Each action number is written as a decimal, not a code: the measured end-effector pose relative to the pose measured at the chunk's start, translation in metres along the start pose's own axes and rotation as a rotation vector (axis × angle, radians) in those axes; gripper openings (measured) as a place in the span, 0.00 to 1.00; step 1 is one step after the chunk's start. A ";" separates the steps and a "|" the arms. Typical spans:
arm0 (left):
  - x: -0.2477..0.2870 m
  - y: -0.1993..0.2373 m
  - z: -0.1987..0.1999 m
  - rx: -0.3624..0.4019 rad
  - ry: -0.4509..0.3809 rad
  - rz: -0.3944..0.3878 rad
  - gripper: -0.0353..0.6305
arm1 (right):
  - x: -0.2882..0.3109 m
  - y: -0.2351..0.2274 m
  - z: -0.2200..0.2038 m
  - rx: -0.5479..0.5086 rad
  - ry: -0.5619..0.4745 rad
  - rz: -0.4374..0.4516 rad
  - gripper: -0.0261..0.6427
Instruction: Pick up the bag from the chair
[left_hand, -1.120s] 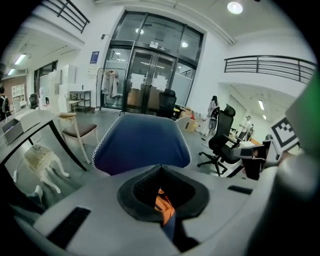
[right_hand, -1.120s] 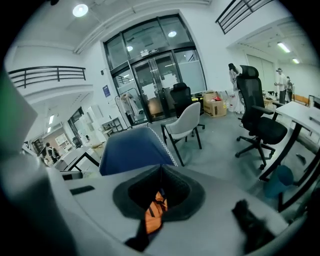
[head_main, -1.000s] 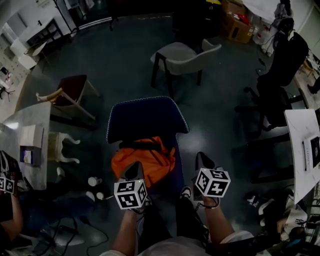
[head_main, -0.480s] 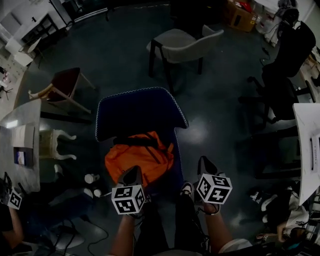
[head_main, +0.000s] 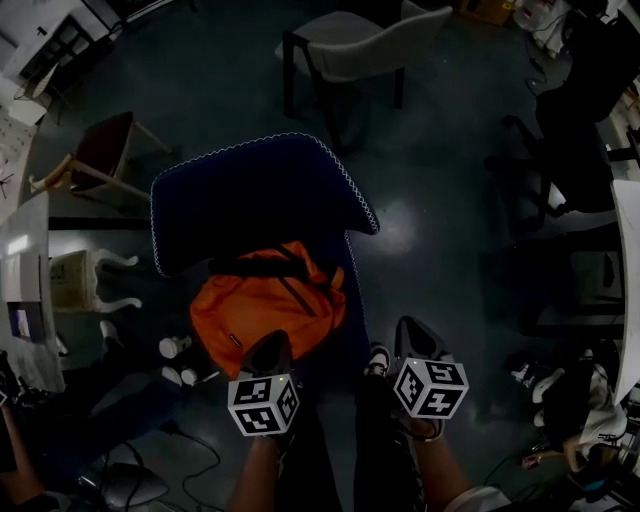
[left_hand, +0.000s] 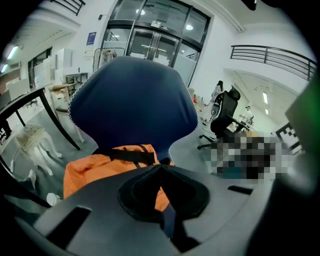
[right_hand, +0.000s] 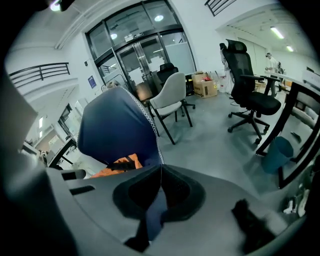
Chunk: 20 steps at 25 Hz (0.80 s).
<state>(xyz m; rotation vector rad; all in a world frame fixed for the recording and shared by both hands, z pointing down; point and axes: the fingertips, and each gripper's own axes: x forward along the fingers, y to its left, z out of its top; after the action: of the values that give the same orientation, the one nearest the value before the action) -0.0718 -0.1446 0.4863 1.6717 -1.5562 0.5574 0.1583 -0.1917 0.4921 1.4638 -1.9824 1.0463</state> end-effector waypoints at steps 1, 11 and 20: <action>0.005 -0.001 -0.004 0.001 0.006 -0.004 0.07 | 0.005 -0.002 -0.007 -0.001 0.012 0.004 0.09; 0.058 -0.010 -0.057 0.028 0.067 -0.035 0.07 | 0.047 -0.012 -0.060 0.011 0.053 0.026 0.09; 0.085 -0.018 -0.089 0.111 0.112 -0.084 0.07 | 0.072 -0.020 -0.096 0.015 0.074 0.033 0.09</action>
<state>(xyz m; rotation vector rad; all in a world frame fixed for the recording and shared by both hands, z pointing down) -0.0243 -0.1300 0.6003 1.7488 -1.3904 0.6918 0.1467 -0.1611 0.6086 1.3843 -1.9571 1.1147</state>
